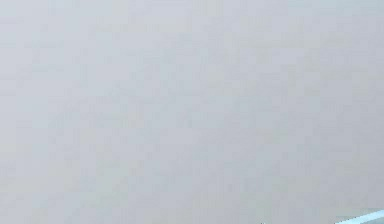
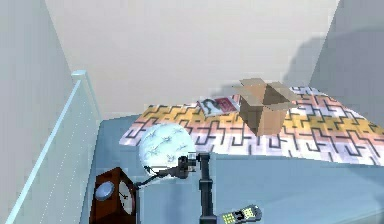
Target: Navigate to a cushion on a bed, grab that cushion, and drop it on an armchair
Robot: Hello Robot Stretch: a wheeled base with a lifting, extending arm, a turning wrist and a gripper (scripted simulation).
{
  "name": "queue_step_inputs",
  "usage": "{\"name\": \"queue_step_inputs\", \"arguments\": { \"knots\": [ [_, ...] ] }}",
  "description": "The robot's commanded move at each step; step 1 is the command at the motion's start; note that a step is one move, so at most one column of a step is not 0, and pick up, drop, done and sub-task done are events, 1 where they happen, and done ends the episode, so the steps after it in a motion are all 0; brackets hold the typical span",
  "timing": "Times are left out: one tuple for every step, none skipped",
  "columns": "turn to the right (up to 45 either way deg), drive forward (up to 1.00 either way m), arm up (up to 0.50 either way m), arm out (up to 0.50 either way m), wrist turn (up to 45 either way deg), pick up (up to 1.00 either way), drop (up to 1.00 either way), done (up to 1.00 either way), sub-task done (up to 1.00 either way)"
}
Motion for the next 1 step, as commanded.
{"name": "queue_step_inputs", "arguments": {
  "knots": [
    [0.0, 0.00, 0.10, 0.00, 0.0, 0.00, 0.00, 0.00, 0.00]
  ]
}}
